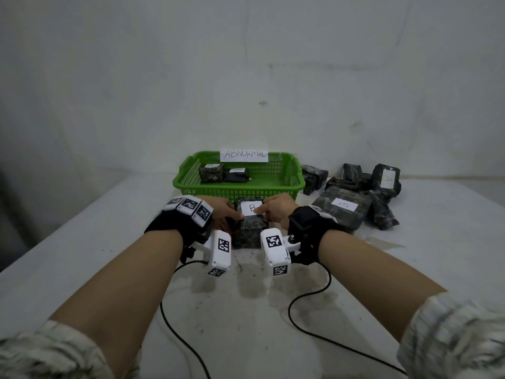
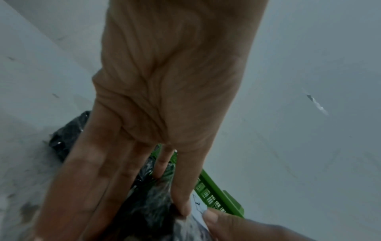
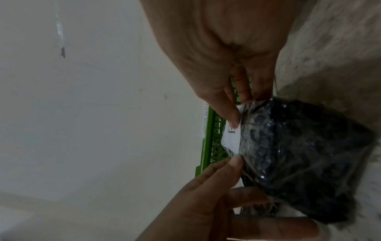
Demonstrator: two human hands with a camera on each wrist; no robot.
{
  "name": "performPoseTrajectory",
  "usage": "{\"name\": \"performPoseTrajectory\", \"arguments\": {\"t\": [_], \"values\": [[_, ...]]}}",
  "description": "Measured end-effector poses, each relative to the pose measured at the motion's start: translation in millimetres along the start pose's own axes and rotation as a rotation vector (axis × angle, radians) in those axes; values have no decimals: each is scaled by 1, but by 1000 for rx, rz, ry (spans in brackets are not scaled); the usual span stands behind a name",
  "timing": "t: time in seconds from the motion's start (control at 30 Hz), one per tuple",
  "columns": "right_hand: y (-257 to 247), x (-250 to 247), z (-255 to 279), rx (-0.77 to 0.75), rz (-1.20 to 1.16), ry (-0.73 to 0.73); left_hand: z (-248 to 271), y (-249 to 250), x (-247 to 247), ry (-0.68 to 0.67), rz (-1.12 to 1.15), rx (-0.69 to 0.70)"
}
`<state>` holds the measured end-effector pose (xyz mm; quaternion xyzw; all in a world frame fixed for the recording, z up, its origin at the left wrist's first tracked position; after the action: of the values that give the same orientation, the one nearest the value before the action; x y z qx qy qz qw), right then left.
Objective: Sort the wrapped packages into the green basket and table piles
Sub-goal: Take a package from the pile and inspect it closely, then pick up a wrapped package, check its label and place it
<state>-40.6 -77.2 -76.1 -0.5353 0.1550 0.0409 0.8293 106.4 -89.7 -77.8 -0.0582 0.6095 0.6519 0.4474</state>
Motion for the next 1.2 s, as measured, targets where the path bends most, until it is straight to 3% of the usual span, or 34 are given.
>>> {"name": "performPoseTrajectory", "arguments": {"t": [0.23,0.4,0.5,0.6,0.8,1.03,1.2], "values": [[-7,-18,13,-87,95,98,1,21,-8,-75,-330,14],[-26,-56,24,-202,198,262,-3,73,-23,79,-446,177],[-31,-93,23,-211,167,377,-15,109,-29,236,-430,319],[-34,-126,22,-208,272,449,-33,131,-23,344,-426,360],[-19,-171,-12,-50,718,434,-79,151,16,350,-430,319],[-28,-213,-71,49,909,479,-132,162,42,339,-344,255],[-12,-233,-117,129,964,435,-165,164,52,304,-287,186]]}}
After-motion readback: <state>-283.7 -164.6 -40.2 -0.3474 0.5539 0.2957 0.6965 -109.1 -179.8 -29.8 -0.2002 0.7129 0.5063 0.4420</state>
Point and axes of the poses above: each hand's wrist, its own z-axis away from the middle knuckle, its own x-axis out of the palm, y = z × x, the point moved 10 cm from there along -z, towards the middle knuckle, and after that the axes turned 11 degrees about x, right-handed, at the moved point
